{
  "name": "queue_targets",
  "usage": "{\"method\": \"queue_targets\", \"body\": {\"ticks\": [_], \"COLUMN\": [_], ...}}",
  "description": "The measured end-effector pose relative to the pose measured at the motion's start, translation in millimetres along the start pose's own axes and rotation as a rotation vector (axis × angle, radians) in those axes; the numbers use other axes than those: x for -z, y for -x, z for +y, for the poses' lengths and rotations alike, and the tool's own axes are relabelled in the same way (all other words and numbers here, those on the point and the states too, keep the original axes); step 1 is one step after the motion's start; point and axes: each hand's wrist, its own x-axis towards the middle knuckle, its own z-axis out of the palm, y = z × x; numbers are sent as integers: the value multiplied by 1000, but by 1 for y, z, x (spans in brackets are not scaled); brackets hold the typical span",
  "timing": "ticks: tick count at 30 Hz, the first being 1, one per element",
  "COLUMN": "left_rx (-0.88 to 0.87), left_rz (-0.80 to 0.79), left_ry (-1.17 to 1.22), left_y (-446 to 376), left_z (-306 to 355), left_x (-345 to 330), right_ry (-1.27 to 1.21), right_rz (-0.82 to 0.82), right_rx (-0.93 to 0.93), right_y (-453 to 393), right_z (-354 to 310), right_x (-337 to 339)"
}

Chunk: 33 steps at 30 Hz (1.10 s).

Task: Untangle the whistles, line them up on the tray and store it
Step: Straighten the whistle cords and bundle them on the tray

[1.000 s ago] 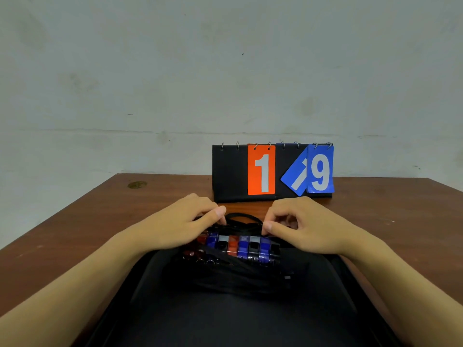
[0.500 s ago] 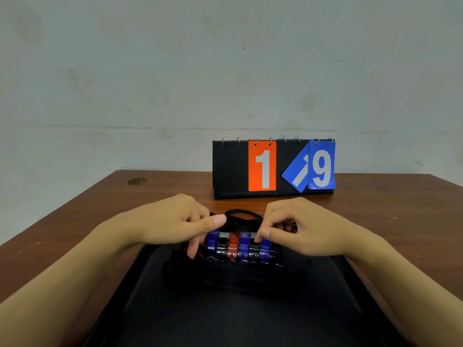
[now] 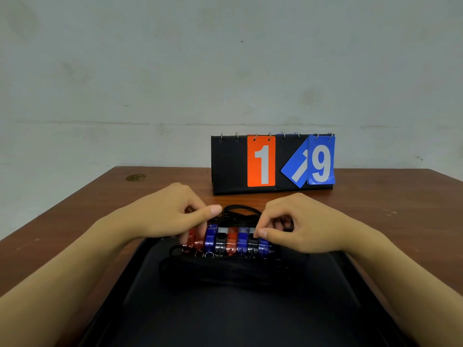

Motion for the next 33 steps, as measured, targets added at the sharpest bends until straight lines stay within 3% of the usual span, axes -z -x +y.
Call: {"method": "queue_targets", "body": {"ticks": [2, 4, 21, 26, 33], "left_rx": [-53, -83, 68, 39, -112], "left_rz": [185, 248, -47, -22, 208], "left_ry": [-8, -17, -101, -103, 41], "left_y": [-4, -7, -14, -14, -8], "left_z": [-1, -4, -1, -1, 0], "left_x": [-4, -7, -29, -24, -10], "right_ry": [4, 3, 17, 27, -1], "right_rz": [12, 22, 28, 37, 184], "right_rx": [-2, -7, -30, -33, 20], "right_y": [0, 0, -3, -3, -5], "right_z": [0, 0, 2, 3, 7], "right_x": [0, 1, -3, -4, -3]}}
